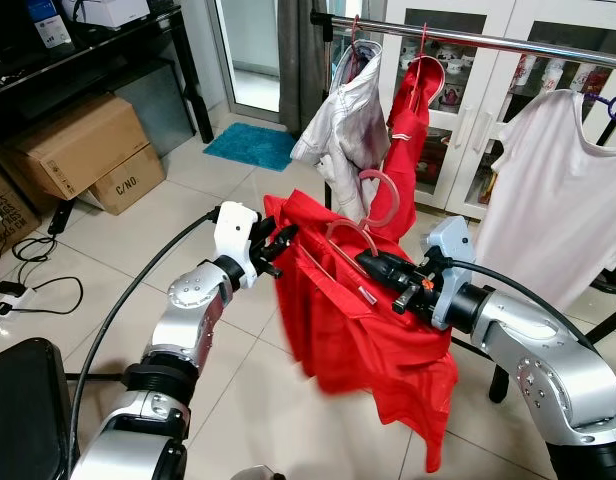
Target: Hang hanger
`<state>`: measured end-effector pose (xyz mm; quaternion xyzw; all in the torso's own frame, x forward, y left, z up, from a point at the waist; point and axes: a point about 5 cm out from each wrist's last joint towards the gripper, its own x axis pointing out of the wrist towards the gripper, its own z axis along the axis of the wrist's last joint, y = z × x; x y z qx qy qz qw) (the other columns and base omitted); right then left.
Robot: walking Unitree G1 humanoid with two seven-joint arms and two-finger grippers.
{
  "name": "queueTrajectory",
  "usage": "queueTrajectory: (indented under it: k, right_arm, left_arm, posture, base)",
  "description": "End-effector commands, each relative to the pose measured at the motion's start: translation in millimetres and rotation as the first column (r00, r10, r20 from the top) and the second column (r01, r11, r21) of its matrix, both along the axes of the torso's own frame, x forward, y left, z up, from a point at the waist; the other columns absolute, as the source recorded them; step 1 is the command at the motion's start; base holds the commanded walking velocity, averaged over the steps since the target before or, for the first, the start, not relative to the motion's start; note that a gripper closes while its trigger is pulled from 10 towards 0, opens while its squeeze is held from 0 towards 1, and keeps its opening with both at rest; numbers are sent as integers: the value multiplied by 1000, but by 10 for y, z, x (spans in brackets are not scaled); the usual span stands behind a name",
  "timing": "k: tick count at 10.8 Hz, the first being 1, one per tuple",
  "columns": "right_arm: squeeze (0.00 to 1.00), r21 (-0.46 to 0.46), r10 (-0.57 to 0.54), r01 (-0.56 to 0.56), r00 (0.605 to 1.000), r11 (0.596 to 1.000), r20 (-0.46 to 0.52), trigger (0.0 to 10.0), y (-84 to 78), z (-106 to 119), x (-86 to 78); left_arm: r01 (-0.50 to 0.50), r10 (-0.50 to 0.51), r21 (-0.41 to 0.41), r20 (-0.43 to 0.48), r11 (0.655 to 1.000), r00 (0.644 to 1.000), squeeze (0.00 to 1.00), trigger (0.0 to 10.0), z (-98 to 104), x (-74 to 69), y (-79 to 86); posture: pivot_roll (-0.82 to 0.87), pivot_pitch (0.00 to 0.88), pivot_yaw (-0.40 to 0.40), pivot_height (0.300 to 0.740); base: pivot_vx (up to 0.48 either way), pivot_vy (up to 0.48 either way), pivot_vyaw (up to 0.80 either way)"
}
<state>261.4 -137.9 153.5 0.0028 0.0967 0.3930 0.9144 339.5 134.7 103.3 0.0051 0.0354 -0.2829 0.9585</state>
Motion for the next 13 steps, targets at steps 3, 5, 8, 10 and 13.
queueTrajectory:
  k: [3,5,8,10,13]
  right_arm:
    - [0,-121,31,-22,997,992,72,0,-16,96,52]
    - [0,-408,61,-29,996,912,65,0,-90,6,172]
    - [0,-569,141,-85,988,818,56,0,-14,-8,306]
    - [0,-524,137,-83,988,847,64,0,72,25,355]
    - [0,-119,89,-88,996,989,7,0,134,84,262]
  left_arm:
    - [-5,4,71,18,997,1000,0,0,122,67,170]
    - [69,-76,214,28,974,997,0,0,186,87,164]
    - [225,-233,365,-23,903,972,0,0,85,0,-19]
    - [212,-212,389,-43,896,976,0,0,59,9,-15]
    - [-139,114,283,103,949,988,1000,10000,-52,-45,231]
  posture:
    - [-150,0,89,740]
    - [-146,0,85,740]
    - [-147,0,86,740]
    - [-147,0,91,740]
    - [-150,0,94,740]
  base:
    - [0,0,0]
    - [0,0,0]
    - [0,0,0]
    - [0,0,0]
    - [0,0,0]
